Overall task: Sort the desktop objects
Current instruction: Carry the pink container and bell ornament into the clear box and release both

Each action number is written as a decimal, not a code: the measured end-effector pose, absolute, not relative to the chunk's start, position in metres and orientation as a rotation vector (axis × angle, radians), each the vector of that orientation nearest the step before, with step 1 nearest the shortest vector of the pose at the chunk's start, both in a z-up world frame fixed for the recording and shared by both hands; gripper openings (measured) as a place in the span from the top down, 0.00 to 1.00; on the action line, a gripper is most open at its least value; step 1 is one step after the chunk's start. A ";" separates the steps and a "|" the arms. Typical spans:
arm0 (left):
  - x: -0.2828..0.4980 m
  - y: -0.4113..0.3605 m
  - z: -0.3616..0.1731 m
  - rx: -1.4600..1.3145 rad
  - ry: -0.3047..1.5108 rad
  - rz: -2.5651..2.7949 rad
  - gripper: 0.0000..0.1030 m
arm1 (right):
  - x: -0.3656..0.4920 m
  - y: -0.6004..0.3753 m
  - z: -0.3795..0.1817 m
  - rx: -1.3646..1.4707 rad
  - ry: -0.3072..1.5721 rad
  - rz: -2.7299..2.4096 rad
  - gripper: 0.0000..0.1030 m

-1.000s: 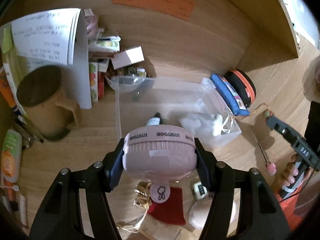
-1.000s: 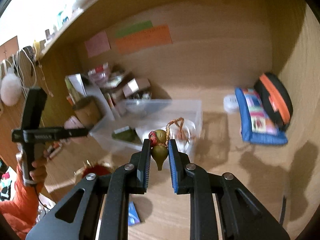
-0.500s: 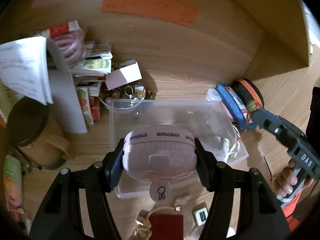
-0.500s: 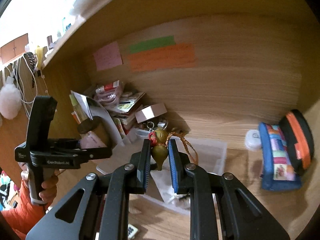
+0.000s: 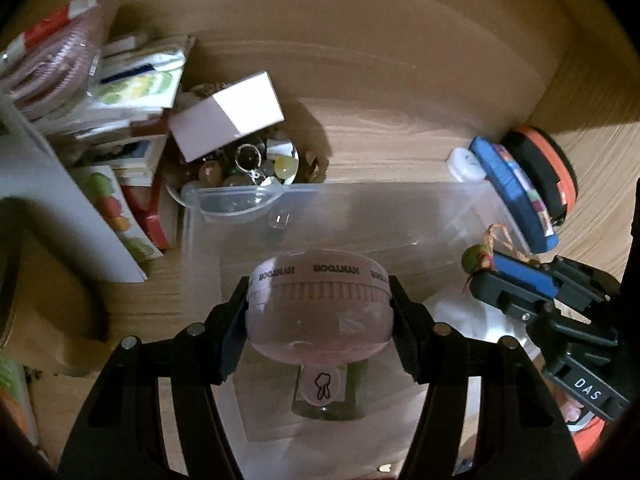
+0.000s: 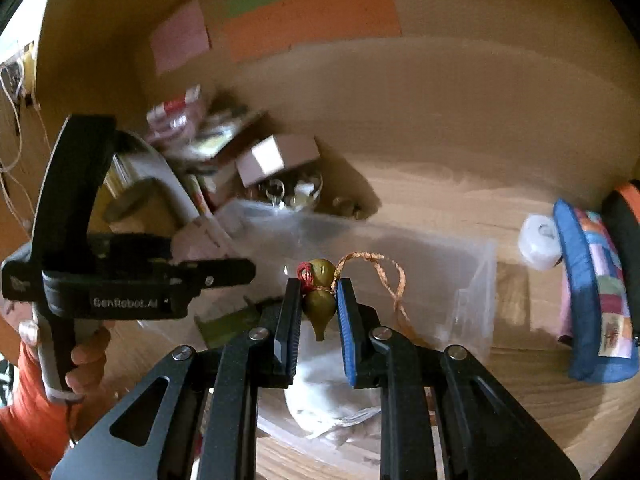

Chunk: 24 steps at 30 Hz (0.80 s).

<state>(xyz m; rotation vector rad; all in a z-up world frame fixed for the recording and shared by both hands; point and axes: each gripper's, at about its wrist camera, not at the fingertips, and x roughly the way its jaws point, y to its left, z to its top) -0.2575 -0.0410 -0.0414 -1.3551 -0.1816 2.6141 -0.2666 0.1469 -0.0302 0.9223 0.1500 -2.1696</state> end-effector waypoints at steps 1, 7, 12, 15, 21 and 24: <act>-0.259 -0.040 -0.044 -1.362 -0.172 2.615 0.39 | -0.268 0.147 -0.033 0.934 0.155 -2.165 0.85; -0.261 -0.030 -0.049 -1.357 -0.086 2.633 0.39 | -0.273 0.142 -0.043 0.977 0.178 -2.163 0.85; -0.261 -0.020 -0.053 -1.357 -0.001 2.638 0.39 | -0.273 0.136 -0.052 1.008 0.229 -2.162 0.84; -0.261 -0.018 -0.055 -1.355 0.042 2.650 0.39 | -0.271 0.133 -0.055 1.002 0.268 -2.167 0.84; -0.260 -0.018 -0.057 -1.337 0.073 2.645 0.39 | -0.268 0.131 -0.059 1.005 0.317 -2.158 0.83; -0.261 -0.017 -0.057 -1.331 0.074 2.646 0.39 | -0.268 0.131 -0.060 1.022 0.324 -2.144 0.80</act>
